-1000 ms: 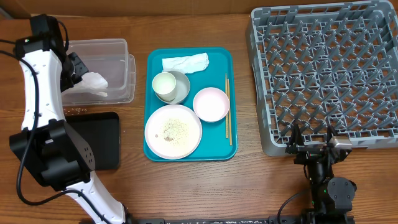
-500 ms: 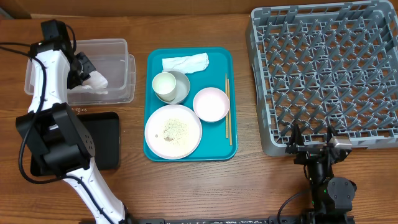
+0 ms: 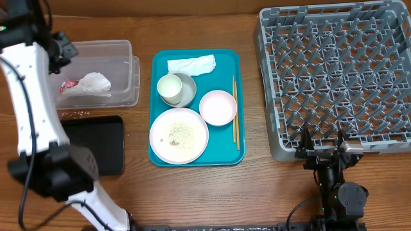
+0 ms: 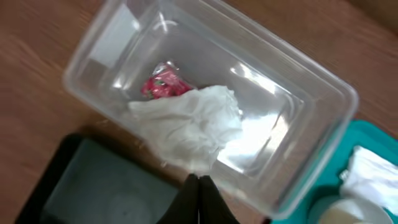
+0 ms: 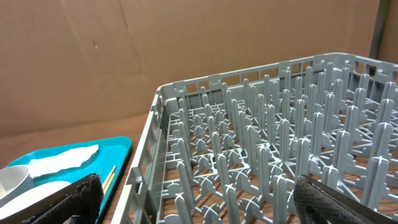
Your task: Sort waste into correct bins and load items into the dishwasher
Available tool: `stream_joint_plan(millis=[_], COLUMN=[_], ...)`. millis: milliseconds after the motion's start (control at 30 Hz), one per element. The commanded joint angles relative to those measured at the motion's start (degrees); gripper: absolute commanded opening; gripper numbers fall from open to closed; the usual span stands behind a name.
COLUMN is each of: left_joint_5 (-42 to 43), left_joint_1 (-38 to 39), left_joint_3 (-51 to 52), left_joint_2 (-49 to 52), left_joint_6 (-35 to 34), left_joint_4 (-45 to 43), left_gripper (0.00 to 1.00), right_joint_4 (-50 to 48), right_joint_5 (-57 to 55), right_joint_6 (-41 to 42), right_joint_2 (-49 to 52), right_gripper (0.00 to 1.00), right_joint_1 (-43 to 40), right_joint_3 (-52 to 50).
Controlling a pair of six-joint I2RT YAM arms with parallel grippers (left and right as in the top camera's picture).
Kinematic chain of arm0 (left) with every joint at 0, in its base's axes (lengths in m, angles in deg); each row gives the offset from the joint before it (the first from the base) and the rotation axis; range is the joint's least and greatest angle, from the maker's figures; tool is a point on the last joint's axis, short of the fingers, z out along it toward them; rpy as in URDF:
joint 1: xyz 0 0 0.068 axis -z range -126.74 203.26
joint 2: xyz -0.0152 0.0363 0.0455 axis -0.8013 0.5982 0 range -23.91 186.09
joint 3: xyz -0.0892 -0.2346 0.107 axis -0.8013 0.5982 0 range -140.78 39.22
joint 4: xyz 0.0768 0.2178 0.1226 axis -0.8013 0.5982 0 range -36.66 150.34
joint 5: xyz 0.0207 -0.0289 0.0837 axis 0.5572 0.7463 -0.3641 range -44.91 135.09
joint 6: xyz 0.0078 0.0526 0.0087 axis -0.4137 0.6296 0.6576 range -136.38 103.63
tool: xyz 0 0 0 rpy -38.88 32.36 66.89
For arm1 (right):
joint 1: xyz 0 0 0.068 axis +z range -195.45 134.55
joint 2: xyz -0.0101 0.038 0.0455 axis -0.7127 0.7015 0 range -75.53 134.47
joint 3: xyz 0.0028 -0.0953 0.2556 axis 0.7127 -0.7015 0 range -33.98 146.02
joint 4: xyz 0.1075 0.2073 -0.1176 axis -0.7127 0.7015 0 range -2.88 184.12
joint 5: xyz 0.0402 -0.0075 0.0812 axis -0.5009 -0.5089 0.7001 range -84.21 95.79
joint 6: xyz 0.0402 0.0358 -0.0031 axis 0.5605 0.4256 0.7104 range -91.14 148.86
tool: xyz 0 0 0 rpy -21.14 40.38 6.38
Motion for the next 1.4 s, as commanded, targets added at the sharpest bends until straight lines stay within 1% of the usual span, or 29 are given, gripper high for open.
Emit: stream_joint_plan(millis=[0,100,200,267,400,533,733,867,1367], left_joint_5=[-1.68,-2.08,-1.84,-1.60,-1.53,-0.39,0.98,0.98,0.81], left_joint_1=[-0.37,-1.03,-1.40,-1.42,-1.42,-1.42,-1.44,-1.46,-1.81], left_joint_3=[-0.83,-0.04,2.95,5.57,11.82,15.23,15.32,15.32,15.34], left_joint_2=[-2.47,-2.16,-1.99,-1.77,-0.79,1.22,5.70,8.13,8.98], left_joint_6=[0.00,0.02,-0.28,-0.42,-0.44,-0.42,-0.44,-1.03,-1.01], left_joint_4=[5.01,11.58,13.77,13.49,8.92,3.48,-0.94,-2.01,-10.88], left_gripper=[0.04,0.04,0.04,0.04,0.04,0.04,0.04,0.04,0.04], right_joint_4=[-0.37,-0.39,-0.39,-0.37,-0.37,-0.39,-0.39,-0.39,-0.37], right_joint_5=[-0.39,-0.42,-0.39,-0.42,-0.39,-0.42,-0.42,-0.39,-0.42], right_joint_6=[-0.22,-0.22,-0.20,-0.22,-0.22,-0.22,-0.22,-0.22,-0.20], right_joint_2=[-0.57,-0.57,-0.57,-0.57,-0.57,-0.57,-0.57,-0.57,-0.57], right_gripper=[1.00,1.00,1.00,1.00,1.00,1.00,1.00,1.00,1.00], right_joint_1=[0.26,0.26,0.26,0.26,0.26,0.26,0.26,0.26,0.26], right_joint_3=[-0.59,-0.59,-0.59,-0.59,-0.59,-0.59,-0.59,-0.59,-0.59])
